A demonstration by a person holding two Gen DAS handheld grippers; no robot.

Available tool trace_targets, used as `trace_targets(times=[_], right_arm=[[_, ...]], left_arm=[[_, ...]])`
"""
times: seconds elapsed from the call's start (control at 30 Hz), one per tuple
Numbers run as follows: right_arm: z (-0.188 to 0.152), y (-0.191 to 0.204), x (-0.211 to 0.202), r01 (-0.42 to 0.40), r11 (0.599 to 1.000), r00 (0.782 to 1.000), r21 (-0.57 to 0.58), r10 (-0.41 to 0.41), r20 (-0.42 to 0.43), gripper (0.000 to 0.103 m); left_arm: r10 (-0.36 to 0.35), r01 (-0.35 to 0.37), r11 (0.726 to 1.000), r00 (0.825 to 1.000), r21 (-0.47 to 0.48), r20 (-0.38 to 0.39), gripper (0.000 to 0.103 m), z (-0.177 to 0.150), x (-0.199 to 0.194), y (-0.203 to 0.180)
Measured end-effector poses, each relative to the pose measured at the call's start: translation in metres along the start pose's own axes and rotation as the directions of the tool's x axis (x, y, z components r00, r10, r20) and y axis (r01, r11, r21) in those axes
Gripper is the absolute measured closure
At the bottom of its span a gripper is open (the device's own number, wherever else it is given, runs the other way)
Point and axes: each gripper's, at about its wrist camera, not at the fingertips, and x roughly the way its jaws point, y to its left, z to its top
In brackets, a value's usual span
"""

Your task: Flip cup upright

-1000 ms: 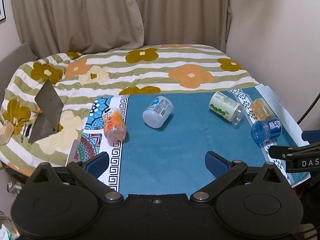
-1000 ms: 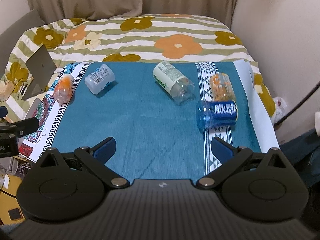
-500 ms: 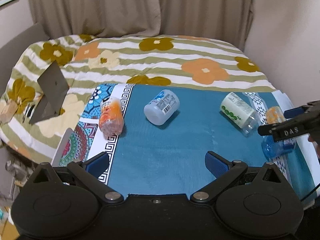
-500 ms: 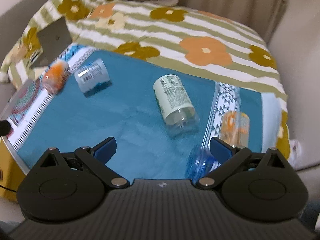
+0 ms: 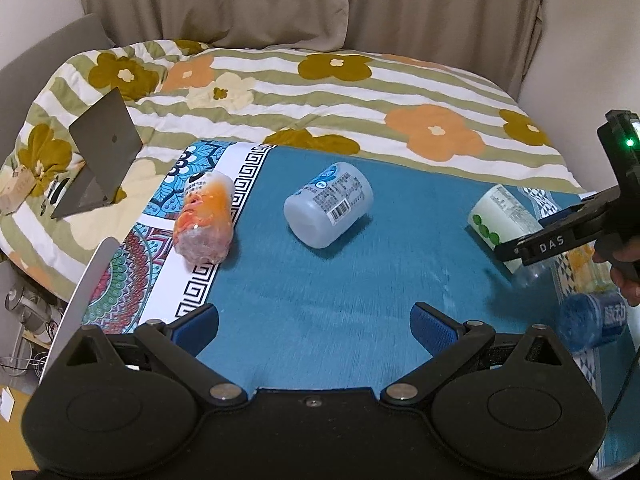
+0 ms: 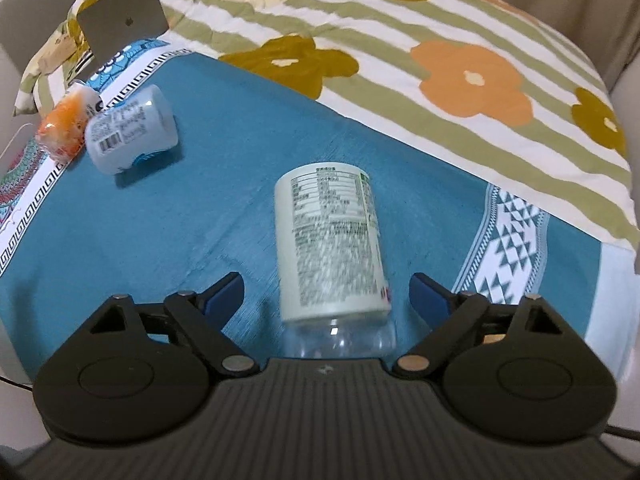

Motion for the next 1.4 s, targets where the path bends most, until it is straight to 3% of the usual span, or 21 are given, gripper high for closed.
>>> trace_targets(times=[0.07, 0.2, 0.57, 0.83, 1.1, 1.4], right_arm=[[0.002, -0.002, 0.007, -0.007, 1.0, 1.0, -0.011, 0.006, -0.012, 0.005], [0.002, -0.005, 0.017, -0.031, 0.999, 0.999, -0.014, 0.03, -0.04, 0.024], [0.004, 0.0, -0.001, -0.035, 0.999, 0.999, 0.037, 0.035, -0.01, 0.026], [-0.01, 0.034, -0.043, -0.032, 0.982, 0.999, 0.189, 0.027, 0.032, 0.026], [-0.047, 0.091, -0.062, -0.036, 0.928, 0.999, 0.372, 0.021, 0.044, 0.026], [-0.084, 0.135, -0.043, 0.017, 0.847, 0.999, 0.531, -0.034, 0.022, 0.026]], left_arm=[[0.0, 0.0, 1.0, 1.0, -0.004, -0.001, 0.0, 0.002, 0.004, -0.002], [-0.003, 0.003, 1.0, 1.0, -0.004, -0.012, 0.0, 0.003, 0.008, -0.003], [-0.02, 0.02, 1.0, 1.0, 0.013, -0.011, 0.0, 0.01, 0.0, 0.005], [-0.058, 0.058, 0.997, 0.998, 0.052, 0.002, 0.0, 0.007, -0.018, 0.026], [-0.101, 0.101, 0.989, 0.995, 0.111, -0.009, 0.0, -0.008, -0.026, 0.05], [-0.142, 0.147, 0.974, 0.989, 0.169, -0.041, 0.0, -0.023, -0.023, 0.072]])
